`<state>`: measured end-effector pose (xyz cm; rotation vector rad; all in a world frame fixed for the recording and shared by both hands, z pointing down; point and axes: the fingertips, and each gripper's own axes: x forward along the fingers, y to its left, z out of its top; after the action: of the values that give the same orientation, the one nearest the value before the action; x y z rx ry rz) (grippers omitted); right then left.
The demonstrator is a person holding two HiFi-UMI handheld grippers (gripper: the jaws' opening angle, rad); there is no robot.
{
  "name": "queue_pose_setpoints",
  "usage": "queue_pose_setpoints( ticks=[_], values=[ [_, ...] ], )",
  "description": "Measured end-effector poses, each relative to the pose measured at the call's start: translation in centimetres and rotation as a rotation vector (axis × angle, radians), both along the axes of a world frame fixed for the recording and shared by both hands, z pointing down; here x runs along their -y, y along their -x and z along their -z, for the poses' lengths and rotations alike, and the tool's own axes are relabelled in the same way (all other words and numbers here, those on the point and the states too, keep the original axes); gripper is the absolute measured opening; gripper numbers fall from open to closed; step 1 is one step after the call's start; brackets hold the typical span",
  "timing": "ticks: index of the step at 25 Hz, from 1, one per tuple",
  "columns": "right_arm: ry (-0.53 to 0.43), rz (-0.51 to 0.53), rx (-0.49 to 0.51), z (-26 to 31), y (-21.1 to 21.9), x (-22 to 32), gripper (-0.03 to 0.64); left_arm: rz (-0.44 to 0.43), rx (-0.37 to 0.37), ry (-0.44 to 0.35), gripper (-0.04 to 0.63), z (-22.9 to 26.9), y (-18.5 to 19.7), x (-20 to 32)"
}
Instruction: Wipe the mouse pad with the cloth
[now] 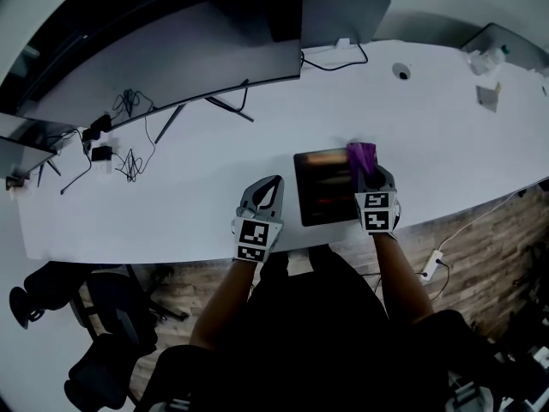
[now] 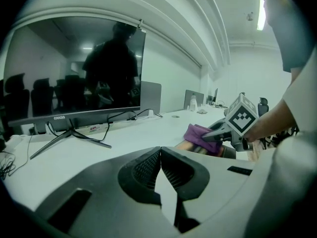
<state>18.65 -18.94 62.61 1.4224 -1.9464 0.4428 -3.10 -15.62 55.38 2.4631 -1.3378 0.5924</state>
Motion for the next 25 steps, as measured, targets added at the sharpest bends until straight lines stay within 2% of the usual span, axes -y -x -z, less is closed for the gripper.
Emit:
queue_pose_setpoints(
  ticks=[10, 16, 21, 25],
  values=[
    [-0.001, -0.033, -0.043, 0.1, -3.6, 0.1, 0.071, -0.032, -0.01, 0.012, 0.021, -0.4, -2.2, -0.1],
    [-0.022, -0.017, -0.116, 0.1, -4.8, 0.0, 0.071, -0.035, -0.012, 0.018, 0.021, -0.6, -2.3, -0.7],
    [-0.024, -0.053, -0.152, 0.2, -5.9, -0.3, 0.07, -0.032, -0.014, 0.018, 0.021, -0.5, -2.0, -1.2],
    [-0.035, -0.104, -0.118, 0.7, -6.3, -0.5, 0.069, -0.038, -0.016, 0.019, 0.021, -0.4, -1.7, -1.9]
  ],
)
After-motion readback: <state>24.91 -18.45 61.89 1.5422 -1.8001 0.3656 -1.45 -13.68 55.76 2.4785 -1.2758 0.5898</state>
